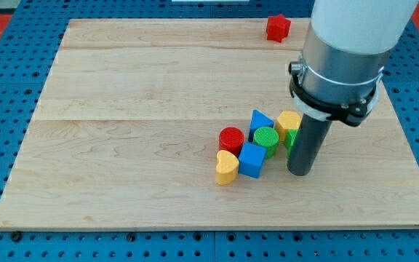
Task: Separate blue triangle green star and yellow hexagon from group of blocks
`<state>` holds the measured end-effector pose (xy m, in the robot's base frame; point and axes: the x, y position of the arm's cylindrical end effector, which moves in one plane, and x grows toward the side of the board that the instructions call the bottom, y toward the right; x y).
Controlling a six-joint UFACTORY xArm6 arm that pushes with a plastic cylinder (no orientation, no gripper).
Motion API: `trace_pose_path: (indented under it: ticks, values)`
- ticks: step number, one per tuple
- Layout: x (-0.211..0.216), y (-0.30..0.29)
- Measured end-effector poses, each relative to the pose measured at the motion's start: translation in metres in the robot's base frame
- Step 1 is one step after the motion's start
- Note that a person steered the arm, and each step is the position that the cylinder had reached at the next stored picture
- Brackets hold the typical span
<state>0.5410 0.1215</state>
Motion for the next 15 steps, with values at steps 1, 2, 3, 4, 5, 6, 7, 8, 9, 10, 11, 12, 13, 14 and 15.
trace_pose_path:
  ticks: [1,2,3,4,5,6,7,8,9,10,11,12,13,14,15]
  values:
    - [0.004,0.016]
    - [0.003,0.037]
    - [-0.008,0.037]
    - [-0.009,0.041]
    - [-0.011,0.041]
    - [-0.015,0.038]
    - [-0.042,0.018]
    - [-0.059,-0.002]
    - [-0.066,-0.008]
    - [-0.071,-0.010]
    - [-0.082,-0.015]
    - [-0.071,-0.045]
    - [-0.065,-0.065]
    - [-0.061,-0.069]
    - [-0.061,-0.088]
